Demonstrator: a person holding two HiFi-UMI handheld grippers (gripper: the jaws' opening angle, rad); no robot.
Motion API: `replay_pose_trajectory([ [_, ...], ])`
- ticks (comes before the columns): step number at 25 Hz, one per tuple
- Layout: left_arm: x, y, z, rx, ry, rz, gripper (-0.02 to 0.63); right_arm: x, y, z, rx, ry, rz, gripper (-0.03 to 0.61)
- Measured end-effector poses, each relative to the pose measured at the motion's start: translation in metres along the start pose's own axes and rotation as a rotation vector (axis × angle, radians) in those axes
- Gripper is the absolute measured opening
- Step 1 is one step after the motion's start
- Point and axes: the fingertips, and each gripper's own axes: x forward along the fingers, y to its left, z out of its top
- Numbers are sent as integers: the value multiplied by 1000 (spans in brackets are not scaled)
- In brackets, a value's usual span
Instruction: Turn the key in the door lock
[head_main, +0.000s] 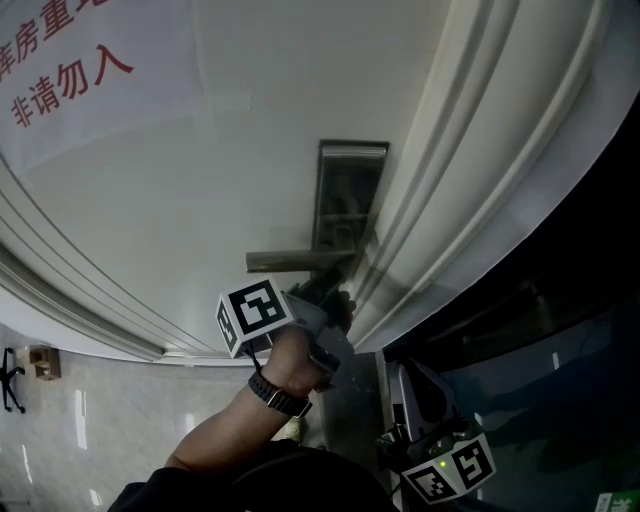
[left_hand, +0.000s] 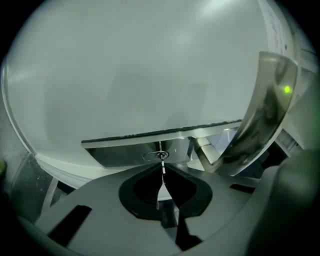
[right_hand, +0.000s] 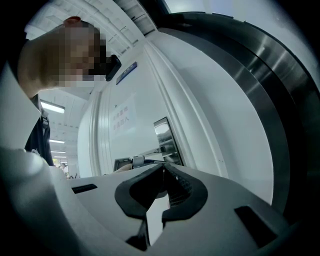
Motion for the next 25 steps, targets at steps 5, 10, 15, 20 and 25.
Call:
replay_pose_trajectory([
  [5,-1,-2,0,50,-19,-12,8,-1,3,-2,-1,3,6,17],
  [10,0,-3,1,61,-38,-26,8,-3,5,0,3,-2,18,17],
  [15,0,-4,-2,58,-31,-34,8,-3,10,0,3,-3,35,17],
  [20,-2,-3,-6,58,-26,-31,9,-5,12,1,0,-4,38,17],
  [25,-6,-4,-6,60,-32,-30,9,-6,13,2,-4,-7,37,17],
])
